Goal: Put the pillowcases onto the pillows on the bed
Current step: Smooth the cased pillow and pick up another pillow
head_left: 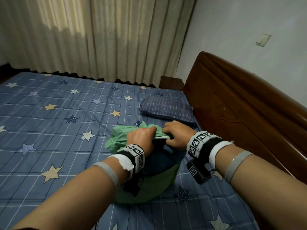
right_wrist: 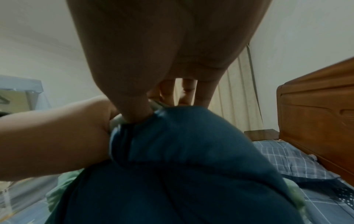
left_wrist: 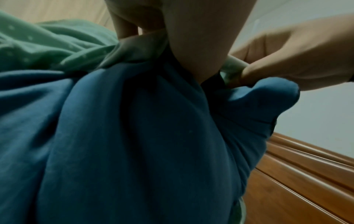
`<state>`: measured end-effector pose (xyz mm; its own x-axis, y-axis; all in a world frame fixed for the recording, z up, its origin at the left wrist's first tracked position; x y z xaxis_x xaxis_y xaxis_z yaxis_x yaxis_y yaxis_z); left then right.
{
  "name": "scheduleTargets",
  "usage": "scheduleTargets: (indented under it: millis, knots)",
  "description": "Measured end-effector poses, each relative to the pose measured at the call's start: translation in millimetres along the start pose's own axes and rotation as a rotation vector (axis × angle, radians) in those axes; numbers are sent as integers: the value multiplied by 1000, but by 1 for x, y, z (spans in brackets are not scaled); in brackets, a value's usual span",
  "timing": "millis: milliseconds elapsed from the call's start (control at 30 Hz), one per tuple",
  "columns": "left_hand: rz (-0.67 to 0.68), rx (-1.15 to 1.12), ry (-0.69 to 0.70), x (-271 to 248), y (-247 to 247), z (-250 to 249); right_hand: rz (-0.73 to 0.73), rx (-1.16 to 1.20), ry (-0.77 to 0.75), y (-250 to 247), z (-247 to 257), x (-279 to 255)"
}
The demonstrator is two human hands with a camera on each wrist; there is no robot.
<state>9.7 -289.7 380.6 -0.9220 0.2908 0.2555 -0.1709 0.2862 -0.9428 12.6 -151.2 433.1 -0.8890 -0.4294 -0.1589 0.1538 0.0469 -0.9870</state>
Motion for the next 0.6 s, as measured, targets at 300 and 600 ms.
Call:
scheduleTargets:
  millis: [300,600]
  knots:
    - [21,-70,-118,3,2,16,-73,64,-43,6,18,-1]
    - [7,-343,62,-16,-2,-27,-197,192,30,-3,6,4]
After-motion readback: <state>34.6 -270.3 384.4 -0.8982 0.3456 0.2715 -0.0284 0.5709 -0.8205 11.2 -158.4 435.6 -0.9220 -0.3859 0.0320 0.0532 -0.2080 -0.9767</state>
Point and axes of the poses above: each hand's wrist, its own x-axis towards the middle knuckle, its own y-axis out of the palm, z = x × y, the point moved 4 cm from there along x, towards the middle knuckle, and after that the axes turned 3 degrees about y, right-handed, at the moved point
